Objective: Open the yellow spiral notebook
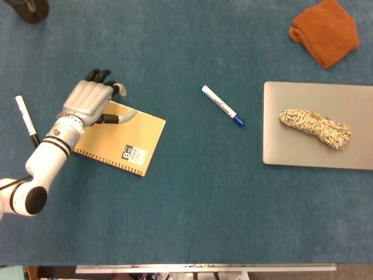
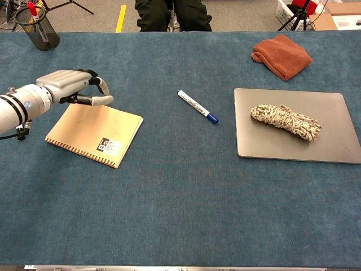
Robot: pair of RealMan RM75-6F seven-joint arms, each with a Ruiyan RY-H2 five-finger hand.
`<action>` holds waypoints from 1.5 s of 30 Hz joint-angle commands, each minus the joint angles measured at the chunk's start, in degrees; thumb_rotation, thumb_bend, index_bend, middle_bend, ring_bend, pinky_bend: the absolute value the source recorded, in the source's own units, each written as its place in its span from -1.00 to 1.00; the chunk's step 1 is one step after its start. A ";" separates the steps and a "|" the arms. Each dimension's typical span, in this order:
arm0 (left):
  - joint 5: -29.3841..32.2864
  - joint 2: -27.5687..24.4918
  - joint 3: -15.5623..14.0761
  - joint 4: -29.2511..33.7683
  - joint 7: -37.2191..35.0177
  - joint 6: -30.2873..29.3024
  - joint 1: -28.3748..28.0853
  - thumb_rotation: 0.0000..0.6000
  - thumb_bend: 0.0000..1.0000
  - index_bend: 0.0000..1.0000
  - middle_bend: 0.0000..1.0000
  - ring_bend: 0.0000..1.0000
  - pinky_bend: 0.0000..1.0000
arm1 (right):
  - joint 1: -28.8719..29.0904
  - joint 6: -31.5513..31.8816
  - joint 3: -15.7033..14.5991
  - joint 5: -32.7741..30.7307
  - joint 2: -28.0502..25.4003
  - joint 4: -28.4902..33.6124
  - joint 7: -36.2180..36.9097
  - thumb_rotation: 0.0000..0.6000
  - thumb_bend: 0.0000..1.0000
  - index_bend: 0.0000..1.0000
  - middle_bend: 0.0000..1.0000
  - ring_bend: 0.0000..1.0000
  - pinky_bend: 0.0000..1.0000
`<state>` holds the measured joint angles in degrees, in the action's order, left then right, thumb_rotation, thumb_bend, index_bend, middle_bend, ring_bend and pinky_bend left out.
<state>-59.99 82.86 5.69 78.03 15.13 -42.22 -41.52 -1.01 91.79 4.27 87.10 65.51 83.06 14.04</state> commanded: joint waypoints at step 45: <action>-14.15 -19.35 -13.13 24.86 -3.12 -7.48 11.49 0.22 -0.65 -0.63 -0.55 -0.90 -1.00 | 0.98 -0.20 -0.07 1.58 0.55 0.76 -0.98 1.00 -0.62 -0.68 -0.58 -0.80 -0.64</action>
<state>-71.03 63.46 -7.38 101.84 11.93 -47.45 -30.78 -0.02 91.59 4.20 88.69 66.06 83.82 13.06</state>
